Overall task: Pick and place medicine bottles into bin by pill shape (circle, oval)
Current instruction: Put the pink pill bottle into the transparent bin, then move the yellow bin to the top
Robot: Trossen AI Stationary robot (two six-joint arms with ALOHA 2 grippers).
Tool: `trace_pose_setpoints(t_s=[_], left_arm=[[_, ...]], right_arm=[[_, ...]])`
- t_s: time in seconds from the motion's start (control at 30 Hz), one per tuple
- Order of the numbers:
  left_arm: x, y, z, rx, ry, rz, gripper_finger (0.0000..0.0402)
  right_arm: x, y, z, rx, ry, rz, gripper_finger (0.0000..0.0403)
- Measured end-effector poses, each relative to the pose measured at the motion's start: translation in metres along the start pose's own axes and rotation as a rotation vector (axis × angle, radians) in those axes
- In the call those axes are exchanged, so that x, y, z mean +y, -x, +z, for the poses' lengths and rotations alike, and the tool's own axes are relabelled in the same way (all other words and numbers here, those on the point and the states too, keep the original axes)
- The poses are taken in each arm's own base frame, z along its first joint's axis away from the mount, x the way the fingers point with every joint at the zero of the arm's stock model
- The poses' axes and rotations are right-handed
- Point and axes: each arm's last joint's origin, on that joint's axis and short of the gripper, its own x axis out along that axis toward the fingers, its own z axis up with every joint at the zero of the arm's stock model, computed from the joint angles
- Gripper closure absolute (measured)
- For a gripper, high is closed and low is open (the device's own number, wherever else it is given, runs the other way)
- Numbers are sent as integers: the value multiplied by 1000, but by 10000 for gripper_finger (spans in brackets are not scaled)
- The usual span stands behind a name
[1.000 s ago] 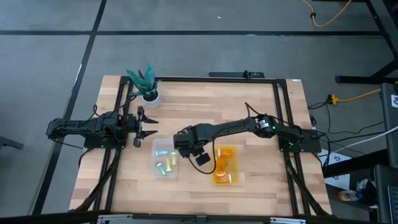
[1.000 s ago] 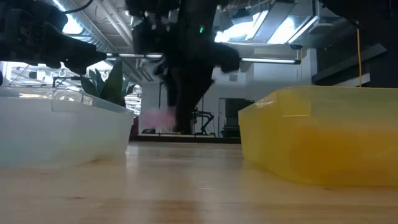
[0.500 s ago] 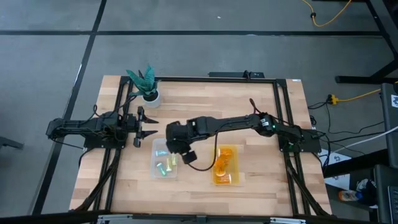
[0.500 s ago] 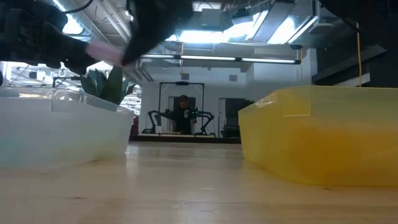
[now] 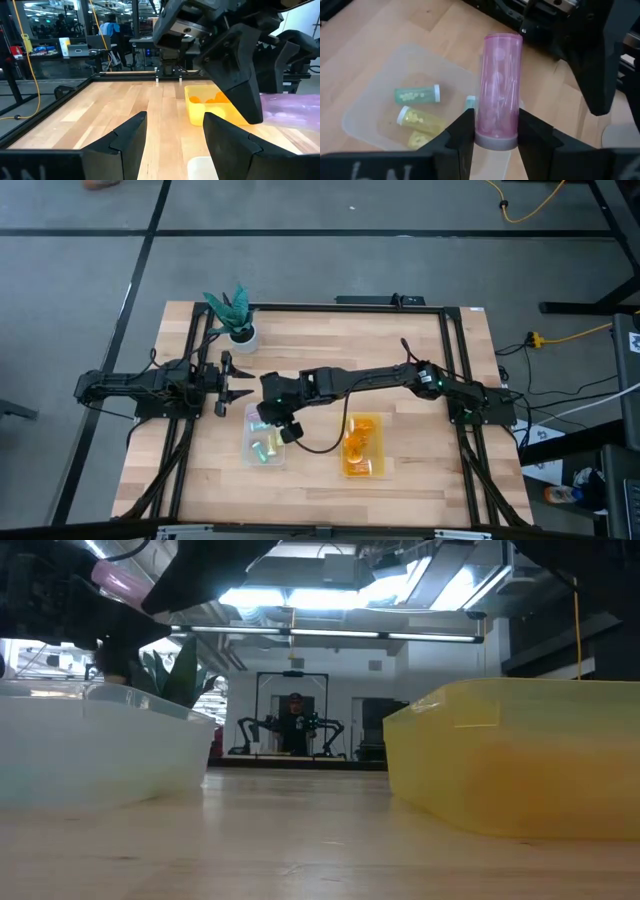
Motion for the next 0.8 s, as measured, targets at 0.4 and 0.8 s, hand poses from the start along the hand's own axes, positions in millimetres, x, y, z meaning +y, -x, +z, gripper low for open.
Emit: trace_pose_setpoints(t_s=[0.4,0.8], left_arm=[[0,0,0,0,-2,0,211],[0,0,0,0,-2,0,211]], right_arm=[[0,0,0,4,-46,2,245],[2,6,-9,144,-50,-36,196]])
